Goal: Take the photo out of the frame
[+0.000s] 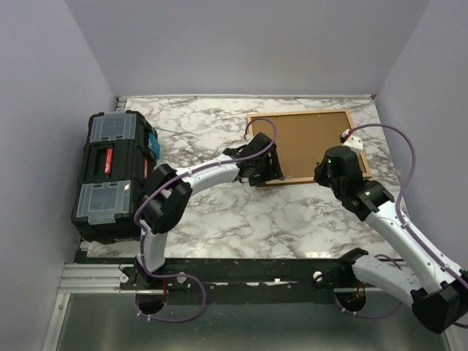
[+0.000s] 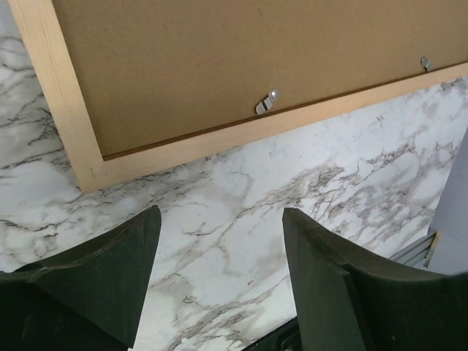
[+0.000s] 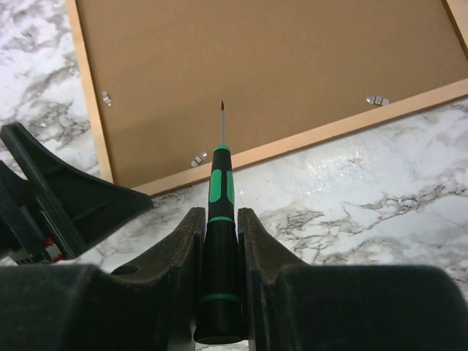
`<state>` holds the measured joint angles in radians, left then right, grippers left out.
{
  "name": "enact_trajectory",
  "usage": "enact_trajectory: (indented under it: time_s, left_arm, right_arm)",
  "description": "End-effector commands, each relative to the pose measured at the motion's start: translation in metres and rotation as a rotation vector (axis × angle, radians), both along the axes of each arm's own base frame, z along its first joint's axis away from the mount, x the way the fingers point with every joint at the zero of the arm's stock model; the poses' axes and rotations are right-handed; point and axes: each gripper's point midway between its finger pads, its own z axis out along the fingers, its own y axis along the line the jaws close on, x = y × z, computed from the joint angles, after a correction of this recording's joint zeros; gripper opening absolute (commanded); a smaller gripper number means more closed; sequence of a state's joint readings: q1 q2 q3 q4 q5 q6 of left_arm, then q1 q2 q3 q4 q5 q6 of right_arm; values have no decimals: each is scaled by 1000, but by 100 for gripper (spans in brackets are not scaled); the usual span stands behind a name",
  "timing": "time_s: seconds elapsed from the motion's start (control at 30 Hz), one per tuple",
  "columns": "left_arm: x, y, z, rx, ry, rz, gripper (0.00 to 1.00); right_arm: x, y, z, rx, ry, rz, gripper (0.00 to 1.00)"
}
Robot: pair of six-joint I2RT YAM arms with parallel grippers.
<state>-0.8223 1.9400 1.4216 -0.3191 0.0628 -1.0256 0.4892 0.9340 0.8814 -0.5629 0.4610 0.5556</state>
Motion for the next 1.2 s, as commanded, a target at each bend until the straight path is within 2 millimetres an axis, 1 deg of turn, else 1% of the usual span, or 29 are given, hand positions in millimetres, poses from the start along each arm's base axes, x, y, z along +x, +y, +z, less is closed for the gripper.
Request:
enact_trajectory:
  time_s: [0.0,0.03,0.07,0.1,0.17,0.2,0.3,0.37,0.43,0.5,0.57,0.63,0.7,0.73,0.77,0.83,0.9,1.03,1.1,1.17]
  left_arm:
    - [13,-7,10,51,-39,-67,71]
    - [10,-4,2,112,-14,-101,71]
    - [10,-4,2,142,-8,-112,71]
    - [7,-3,-1,153,10,-112,71]
    - [0,0,-8,115,55,-56,71]
    - [-2,-1,-5,77,74,-5,71]
    - [-9,2,-13,-3,202,196,79]
    - [-8,-2,-15,-61,293,320,84]
    - [-5,-9,-12,-94,336,373,86]
    - [-2,-9,-14,-91,387,467,87]
    - [-2,1,-22,-31,445,579,87]
    - [-9,10,-30,14,528,691,87]
    - [-15,11,-36,-12,604,776,87]
    - [-20,12,-42,-26,654,827,86]
    - [-21,11,-47,-51,688,866,84]
    - [-19,10,-55,-83,741,927,81]
    - [-17,8,-58,-85,771,959,81]
    - [-5,11,-59,-90,749,1049,80]
    - [0,6,-57,-118,743,1053,80]
    - [6,6,-53,-137,707,1054,81]
  right_arm:
    - [-2,5,-22,-22,82,30,0]
    - [0,9,-25,-16,92,42,0]
    - [1,11,-26,-12,99,50,0]
    - [3,12,-25,-11,100,49,0]
    - [5,13,-20,-8,89,47,0]
    - [6,12,-16,-6,81,47,0]
    - [7,13,-2,3,58,52,0]
    - [6,13,5,10,45,54,0]
    - [4,12,9,13,33,52,0]
    - [0,8,11,5,34,49,0]
    - [-5,4,13,0,29,45,0]
    - [-10,0,16,-4,15,43,0]
    - [-13,-4,16,-13,13,37,0]
    - [-14,-5,17,-16,11,35,0]
    - [-15,-6,18,-15,7,37,0]
    - [-17,-7,21,-12,-2,36,0]
    - [-18,-7,23,-9,-9,39,0]
    - [-21,-8,27,-2,-22,48,0]
    - [-23,-8,27,-4,-26,52,0]
    - [-25,-9,27,-8,-26,55,0]
